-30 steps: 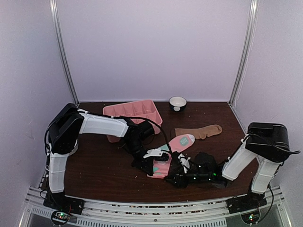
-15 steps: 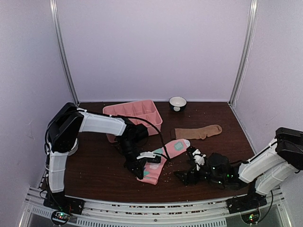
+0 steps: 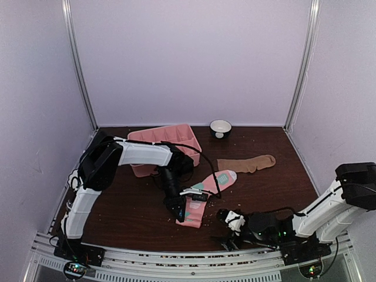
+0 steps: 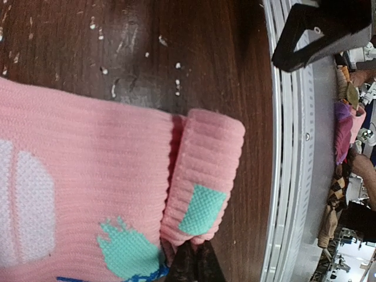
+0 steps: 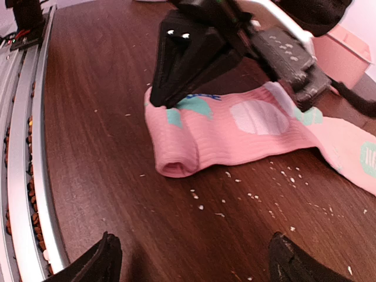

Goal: Roll the socks
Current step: Roll the sock at the center of the board.

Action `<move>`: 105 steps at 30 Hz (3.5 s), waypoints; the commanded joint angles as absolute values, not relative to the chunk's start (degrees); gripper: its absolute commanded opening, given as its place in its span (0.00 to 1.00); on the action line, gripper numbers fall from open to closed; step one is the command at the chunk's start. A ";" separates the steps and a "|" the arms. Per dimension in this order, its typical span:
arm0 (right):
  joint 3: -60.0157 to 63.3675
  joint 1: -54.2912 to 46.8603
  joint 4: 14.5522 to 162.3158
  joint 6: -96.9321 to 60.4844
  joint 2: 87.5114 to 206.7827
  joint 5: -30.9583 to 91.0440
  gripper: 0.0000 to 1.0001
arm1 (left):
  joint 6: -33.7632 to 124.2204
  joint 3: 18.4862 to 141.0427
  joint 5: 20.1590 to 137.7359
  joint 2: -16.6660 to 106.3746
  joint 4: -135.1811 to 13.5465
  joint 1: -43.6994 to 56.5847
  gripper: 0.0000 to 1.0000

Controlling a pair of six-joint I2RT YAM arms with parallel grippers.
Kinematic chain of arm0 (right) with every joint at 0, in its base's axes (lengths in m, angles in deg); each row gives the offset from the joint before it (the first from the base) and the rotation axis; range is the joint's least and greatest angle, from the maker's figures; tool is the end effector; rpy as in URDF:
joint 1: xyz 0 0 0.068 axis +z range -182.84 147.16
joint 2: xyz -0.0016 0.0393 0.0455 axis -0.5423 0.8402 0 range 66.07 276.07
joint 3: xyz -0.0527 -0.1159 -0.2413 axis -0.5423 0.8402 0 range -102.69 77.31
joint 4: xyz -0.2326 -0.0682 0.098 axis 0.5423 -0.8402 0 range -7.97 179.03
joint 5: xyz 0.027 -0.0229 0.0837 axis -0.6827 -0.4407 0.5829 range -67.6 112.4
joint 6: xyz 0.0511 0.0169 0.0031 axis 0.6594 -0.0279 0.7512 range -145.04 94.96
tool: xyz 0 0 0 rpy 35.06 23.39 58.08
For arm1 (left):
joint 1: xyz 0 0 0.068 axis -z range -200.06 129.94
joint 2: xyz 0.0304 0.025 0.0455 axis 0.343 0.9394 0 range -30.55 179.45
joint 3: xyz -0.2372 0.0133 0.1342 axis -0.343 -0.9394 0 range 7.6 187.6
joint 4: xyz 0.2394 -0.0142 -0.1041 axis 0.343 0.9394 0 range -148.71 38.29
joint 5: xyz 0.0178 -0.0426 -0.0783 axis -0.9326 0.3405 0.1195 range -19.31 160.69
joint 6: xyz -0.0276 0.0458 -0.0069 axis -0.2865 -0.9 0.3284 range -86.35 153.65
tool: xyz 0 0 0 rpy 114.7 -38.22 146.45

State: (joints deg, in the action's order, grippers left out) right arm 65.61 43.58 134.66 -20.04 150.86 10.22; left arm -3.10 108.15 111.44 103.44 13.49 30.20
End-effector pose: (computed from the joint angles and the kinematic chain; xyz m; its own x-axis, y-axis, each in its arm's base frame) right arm 0.0591 0.2132 0.1092 -0.1869 -0.4107 -0.8924 -0.8933 0.4490 -0.0195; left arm 0.2465 -0.3330 0.1214 -0.2121 0.9640 -0.1601 0.7450 0.0535 -0.6649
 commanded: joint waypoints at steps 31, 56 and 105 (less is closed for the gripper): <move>43.27 39.29 122.41 -33.26 172.54 23.67 0.02 | -1.92 110.37 107.22 107.38 11.98 29.63 0.21; 48.81 25.41 128.45 -4.92 180.07 47.49 0.00 | -9.38 77.31 96.84 76.33 -27.06 35.62 0.51; 48.23 19.44 126.33 3.79 183.05 54.35 0.00 | -8.17 73.62 96.34 76.77 -36.21 35.23 0.47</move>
State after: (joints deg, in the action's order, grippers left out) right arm 45.37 20.61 141.61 3.34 178.51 57.45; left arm -8.13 72.04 97.95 74.94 -34.27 35.03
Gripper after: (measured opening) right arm 0.041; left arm 0.486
